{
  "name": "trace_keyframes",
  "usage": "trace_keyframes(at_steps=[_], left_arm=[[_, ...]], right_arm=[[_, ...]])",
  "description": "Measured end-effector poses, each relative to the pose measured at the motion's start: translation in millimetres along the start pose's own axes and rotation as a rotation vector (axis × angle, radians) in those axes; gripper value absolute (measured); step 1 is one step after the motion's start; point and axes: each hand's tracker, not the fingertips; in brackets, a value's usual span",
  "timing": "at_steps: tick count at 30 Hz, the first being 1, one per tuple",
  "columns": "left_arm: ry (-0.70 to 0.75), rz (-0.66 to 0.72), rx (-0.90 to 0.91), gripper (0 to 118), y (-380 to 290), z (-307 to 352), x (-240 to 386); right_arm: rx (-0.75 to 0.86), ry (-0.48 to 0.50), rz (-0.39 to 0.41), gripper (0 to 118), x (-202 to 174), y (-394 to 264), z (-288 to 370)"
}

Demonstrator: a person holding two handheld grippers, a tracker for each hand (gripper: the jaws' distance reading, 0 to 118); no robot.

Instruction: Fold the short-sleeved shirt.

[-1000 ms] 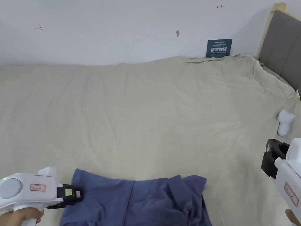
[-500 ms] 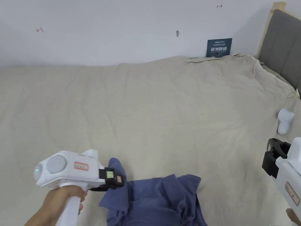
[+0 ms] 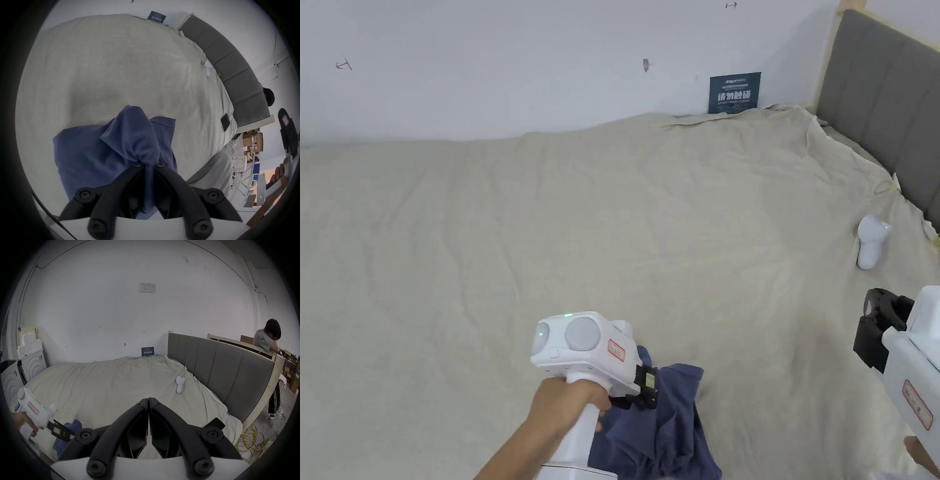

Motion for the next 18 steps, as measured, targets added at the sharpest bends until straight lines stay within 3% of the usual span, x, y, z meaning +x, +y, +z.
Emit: trace_keyframes(at_steps=[4, 6, 8, 9, 12, 18], left_arm=[[0.031, 0.031, -0.001, 7, -5.6, -11.3, 17.1], [0.052, 0.04, 0.004, 19, -2.3, -17.5, 14.5], [0.044, 0.037, 0.011, 45, -1.5, -14.9, 18.0], [0.005, 0.032, 0.016, 68, -1.4, -12.0, 20.3], [-0.026, 0.03, 0.034, 113, -0.6, -3.8, 21.7], [-0.05, -0.013, 0.228, 117, -11.1, 50.4, 16.3]], right_arm=[[-0.007, -0.012, -0.001, 1, 5.3, -2.6, 0.6], [-0.011, -0.015, -0.002, 1, 7.1, -3.3, 0.4], [-0.014, -0.019, -0.001, 1, 7.8, -3.5, 0.6], [-0.014, -0.019, -0.002, 1, 7.7, -3.5, 0.6], [-0.012, -0.018, -0.002, 1, 6.6, -2.4, 0.9], [-0.003, -0.01, 0.007, 1, 3.3, -0.1, 1.4]])
